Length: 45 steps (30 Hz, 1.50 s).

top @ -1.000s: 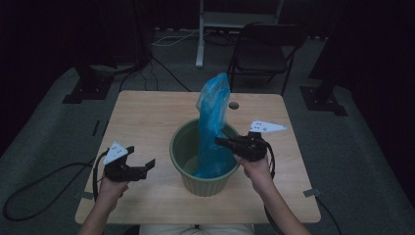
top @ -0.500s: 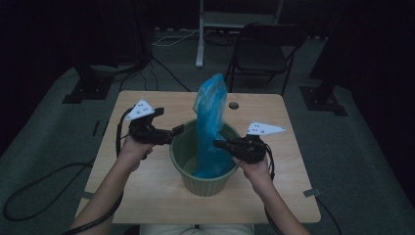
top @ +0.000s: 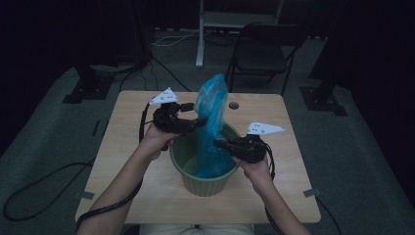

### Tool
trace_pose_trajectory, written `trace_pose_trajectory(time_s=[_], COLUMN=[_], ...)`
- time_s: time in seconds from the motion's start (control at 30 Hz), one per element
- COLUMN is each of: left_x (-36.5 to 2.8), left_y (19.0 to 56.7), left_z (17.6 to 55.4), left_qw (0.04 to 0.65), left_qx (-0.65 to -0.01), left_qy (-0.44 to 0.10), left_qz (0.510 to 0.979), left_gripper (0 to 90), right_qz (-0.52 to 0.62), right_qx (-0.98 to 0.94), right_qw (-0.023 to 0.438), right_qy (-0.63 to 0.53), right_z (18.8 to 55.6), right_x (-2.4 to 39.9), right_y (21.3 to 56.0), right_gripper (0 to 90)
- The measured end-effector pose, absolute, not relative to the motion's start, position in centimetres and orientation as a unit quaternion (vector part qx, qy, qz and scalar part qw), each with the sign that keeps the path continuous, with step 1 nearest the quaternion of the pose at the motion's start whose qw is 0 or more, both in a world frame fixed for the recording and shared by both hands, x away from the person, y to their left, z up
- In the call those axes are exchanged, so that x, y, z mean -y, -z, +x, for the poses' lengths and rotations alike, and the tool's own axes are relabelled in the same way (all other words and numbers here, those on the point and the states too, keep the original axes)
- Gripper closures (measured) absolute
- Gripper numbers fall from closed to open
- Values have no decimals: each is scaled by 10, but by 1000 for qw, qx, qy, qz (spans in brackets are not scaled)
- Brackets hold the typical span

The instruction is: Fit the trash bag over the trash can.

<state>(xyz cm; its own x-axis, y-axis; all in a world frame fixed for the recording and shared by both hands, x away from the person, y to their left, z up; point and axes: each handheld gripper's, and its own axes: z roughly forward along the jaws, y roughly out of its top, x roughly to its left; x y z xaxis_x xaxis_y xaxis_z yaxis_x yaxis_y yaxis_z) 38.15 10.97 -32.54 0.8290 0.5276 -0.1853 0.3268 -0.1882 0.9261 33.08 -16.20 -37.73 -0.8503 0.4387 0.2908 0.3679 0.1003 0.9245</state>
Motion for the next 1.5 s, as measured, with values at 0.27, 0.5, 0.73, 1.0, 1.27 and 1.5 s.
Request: trace_pose_trajectory(time_s=[0.27, 0.5, 0.73, 1.0, 1.27, 1.5], left_x=[-103, -111, -126, -136, -138, -138], left_y=[331, 335, 337, 344, 350, 354], left_z=[372, 362, 356, 357, 355, 350], left_qw=[552, 534, 523, 511, 515, 522], left_qx=[-261, -269, -287, -311, -310, -306], left_qy=[-98, -122, -145, -155, -140, -120], left_qz=[786, 792, 790, 786, 787, 787], left_gripper=[733, 891, 898, 898, 895, 886], right_qz=[272, 282, 292, 281, 277, 282], right_qx=[-742, -737, -724, -719, -729, -732], right_qw=[33, 42, 56, 62, 61, 19], right_qy=[-612, -613, -622, -633, -623, -620], right_z=[329, 323, 309, 283, 260, 239], right_x=[163, 171, 189, 199, 197, 193], right_y=[377, 377, 377, 374, 384, 404], right_gripper=[854, 843, 870, 887, 898, 895])
